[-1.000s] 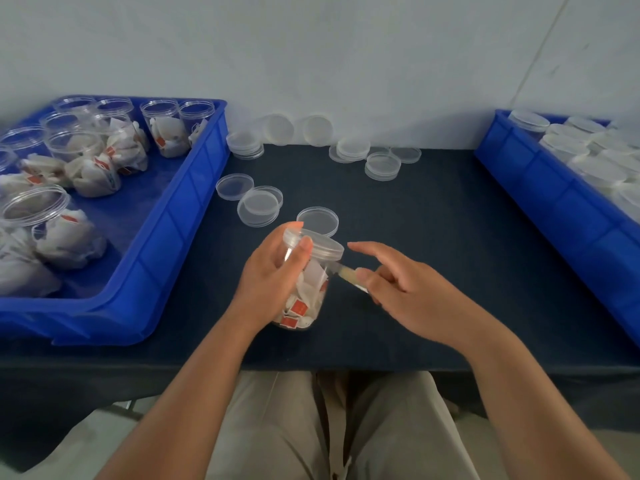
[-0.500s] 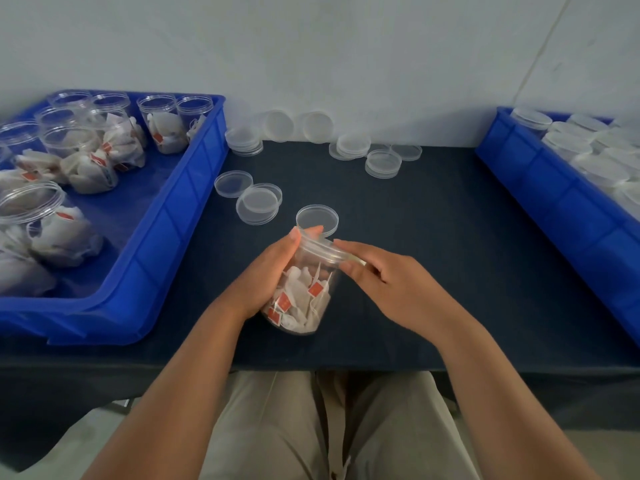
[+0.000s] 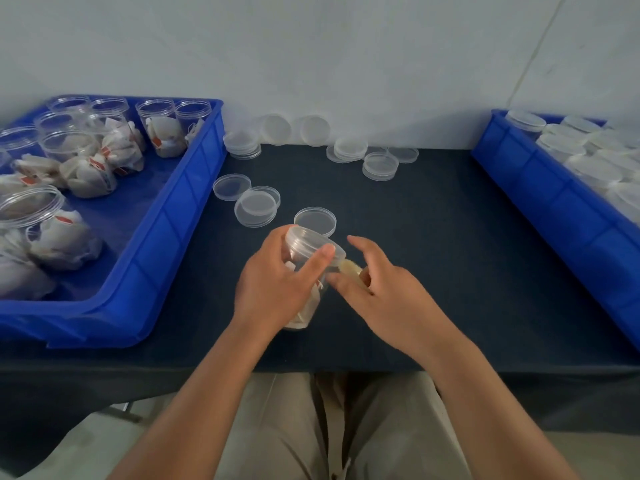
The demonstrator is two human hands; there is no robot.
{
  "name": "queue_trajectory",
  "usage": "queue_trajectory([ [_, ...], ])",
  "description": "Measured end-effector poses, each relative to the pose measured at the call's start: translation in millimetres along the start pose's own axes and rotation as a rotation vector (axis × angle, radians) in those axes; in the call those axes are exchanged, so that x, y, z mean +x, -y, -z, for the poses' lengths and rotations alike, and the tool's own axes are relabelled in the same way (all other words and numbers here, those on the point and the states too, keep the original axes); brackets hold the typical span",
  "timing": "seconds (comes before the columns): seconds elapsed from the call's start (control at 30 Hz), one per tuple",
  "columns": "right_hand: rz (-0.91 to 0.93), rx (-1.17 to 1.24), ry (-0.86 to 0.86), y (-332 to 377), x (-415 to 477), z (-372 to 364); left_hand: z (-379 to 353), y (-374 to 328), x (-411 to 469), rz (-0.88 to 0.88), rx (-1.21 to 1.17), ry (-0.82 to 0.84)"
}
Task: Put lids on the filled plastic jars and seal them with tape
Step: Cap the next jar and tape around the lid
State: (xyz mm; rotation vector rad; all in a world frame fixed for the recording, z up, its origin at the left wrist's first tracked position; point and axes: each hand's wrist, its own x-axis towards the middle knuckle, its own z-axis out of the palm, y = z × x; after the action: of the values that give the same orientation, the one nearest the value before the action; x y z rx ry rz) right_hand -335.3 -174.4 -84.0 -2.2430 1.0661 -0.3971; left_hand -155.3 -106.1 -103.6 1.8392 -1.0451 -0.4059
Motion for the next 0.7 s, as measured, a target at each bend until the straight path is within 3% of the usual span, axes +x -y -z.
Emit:
queue_trajectory([
  [0.13, 0.076, 0.017, 0.155, -11, 3, 17, 8, 3, 14, 0.034, -0.135, 0.101],
  [0.33, 0.078, 0.011, 0.142, -24, 9, 32, 20, 13, 26, 0.035, -0.383, 0.379],
  [0.5, 0.090, 0.054, 0.130, -18, 15, 23, 14, 21, 31, 0.192, -0.642, 0.640],
  [0.6, 0.085, 0.060, 0.086, -12, 15, 13, 14, 24, 32, 0.226, -0.624, 0.609],
  [0.7, 0.059, 0.075, 0.015, -9, 9, 8, 17, 21, 28, 0.033, -0.370, 0.383],
])
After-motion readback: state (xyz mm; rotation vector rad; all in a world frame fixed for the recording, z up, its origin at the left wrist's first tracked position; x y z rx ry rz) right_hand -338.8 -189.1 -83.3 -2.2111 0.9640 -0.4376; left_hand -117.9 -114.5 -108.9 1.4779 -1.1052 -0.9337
